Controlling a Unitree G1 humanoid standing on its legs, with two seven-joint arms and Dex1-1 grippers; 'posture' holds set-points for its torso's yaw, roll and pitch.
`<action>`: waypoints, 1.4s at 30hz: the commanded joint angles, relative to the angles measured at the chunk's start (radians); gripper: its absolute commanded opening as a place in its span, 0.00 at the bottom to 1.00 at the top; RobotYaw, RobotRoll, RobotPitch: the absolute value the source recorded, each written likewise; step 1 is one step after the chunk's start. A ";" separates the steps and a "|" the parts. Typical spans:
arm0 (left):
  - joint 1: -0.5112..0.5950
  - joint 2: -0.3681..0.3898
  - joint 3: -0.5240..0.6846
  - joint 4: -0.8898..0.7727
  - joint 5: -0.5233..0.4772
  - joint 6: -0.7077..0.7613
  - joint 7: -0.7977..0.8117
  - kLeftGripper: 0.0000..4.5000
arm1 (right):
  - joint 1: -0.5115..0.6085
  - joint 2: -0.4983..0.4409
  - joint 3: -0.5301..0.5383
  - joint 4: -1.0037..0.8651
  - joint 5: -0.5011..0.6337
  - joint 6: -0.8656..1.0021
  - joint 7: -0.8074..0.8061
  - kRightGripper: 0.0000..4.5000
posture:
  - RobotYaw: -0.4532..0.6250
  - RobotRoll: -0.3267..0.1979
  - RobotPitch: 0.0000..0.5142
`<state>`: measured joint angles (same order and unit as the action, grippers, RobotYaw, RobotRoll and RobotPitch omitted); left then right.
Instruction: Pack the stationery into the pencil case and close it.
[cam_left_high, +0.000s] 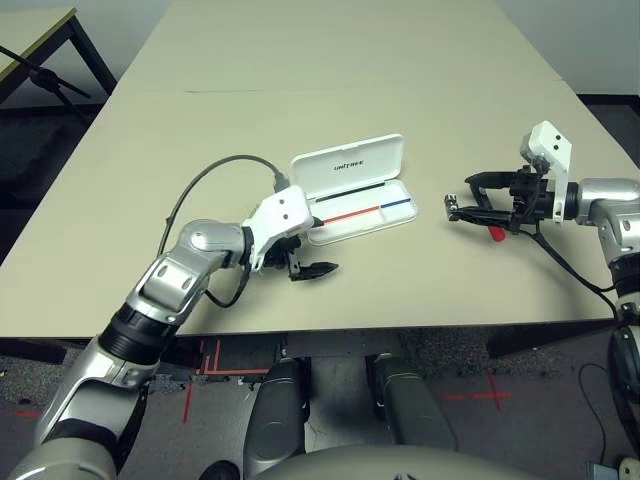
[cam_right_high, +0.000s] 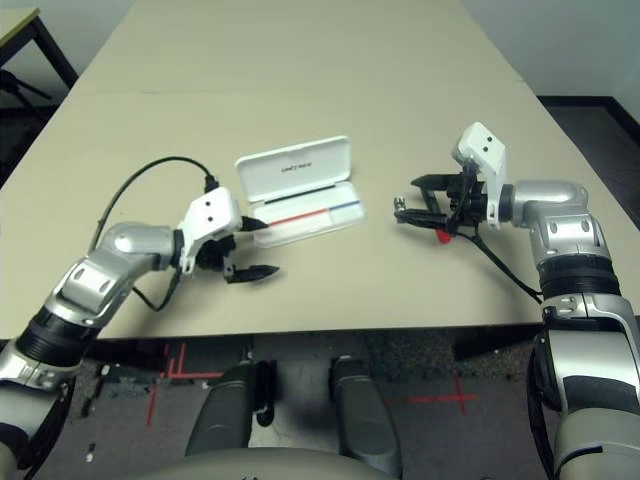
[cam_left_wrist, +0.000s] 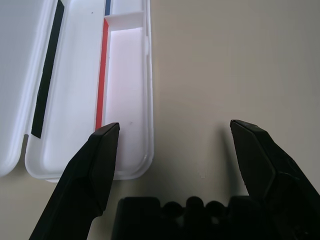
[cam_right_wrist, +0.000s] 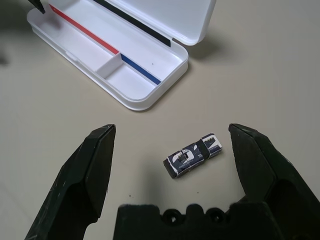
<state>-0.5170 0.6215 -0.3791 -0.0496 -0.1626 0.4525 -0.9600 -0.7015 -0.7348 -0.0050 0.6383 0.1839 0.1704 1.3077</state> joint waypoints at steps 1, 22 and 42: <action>-0.029 -0.008 -0.035 0.048 0.048 -0.024 -0.032 0.99 | -0.003 -0.003 0.001 0.006 -0.003 -0.011 -0.001 1.00 | 0.37 0.62 0.25; -0.067 -0.025 -0.064 0.115 0.127 -0.022 -0.138 0.44 | 0.021 0.001 -0.016 -0.011 0.007 -0.035 -0.044 1.00 | 0.35 0.62 0.27; -0.154 0.007 -0.086 0.170 0.182 -0.140 -0.282 0.00 | 0.051 -0.007 -0.020 -0.041 0.018 -0.032 -0.061 1.00 | 0.33 0.62 0.27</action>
<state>-0.6690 0.6094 -0.4372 0.1299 0.0023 0.3363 -1.1931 -0.6547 -0.7352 -0.0143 0.5952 0.1976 0.1416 1.2500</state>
